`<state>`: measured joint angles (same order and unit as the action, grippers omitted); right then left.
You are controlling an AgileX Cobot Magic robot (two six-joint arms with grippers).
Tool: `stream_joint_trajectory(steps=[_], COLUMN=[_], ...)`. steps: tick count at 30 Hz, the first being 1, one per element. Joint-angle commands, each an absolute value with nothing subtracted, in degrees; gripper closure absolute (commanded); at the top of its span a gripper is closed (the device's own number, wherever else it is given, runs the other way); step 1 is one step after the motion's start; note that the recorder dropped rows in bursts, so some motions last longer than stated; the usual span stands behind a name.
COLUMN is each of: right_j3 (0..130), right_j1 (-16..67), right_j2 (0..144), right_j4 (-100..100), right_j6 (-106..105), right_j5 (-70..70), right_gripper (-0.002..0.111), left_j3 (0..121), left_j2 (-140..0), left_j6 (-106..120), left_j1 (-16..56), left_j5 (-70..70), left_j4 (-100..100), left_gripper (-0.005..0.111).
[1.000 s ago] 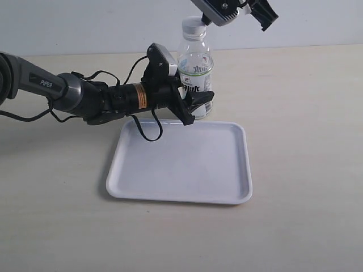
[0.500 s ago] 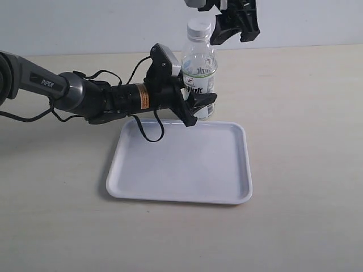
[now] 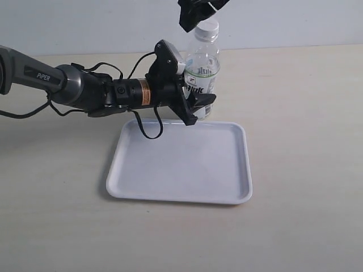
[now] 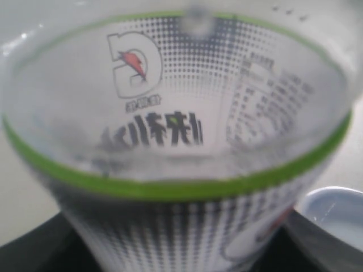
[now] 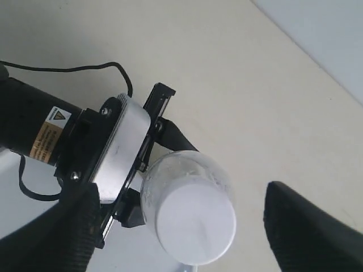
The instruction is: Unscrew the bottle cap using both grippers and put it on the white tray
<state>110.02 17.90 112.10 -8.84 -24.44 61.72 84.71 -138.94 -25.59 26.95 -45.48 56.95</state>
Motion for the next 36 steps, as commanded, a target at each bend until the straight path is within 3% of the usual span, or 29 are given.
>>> stream_joint_trajectory(steps=[1, 15, 25, 32, 36], right_j3=[110.0, 110.0, 110.0, 110.0, 110.0], right_j1=[18.0, 18.0, 18.0, 18.0, 18.0], right_j2=[112.3, 114.0, 114.0, 114.0, 114.0], right_j4=[-8.8, -5.4, -5.4, -5.4, -5.4], right_j6=[-23.6, -21.2, -20.7, -22.6, -28.2], right_j5=[63.3, 63.9, 63.8, 63.8, 63.8], right_gripper=[0.033, 0.039, 0.071, 0.105, 0.108], left_j3=[84.8, 84.8, 84.8, 84.8, 84.8], left_j2=[-138.4, -138.0, -138.0, -138.0, -138.0], left_j6=[-25.7, -25.7, -25.7, -25.7, -25.7], left_j1=[27.4, 27.4, 27.4, 27.4, 27.4], left_j5=[-45.2, -45.2, -45.2, -45.2, -45.2], left_j4=[57.6, 57.6, 57.6, 57.6, 57.6], left_gripper=[0.107, 0.107, 0.107, 0.107, 0.107])
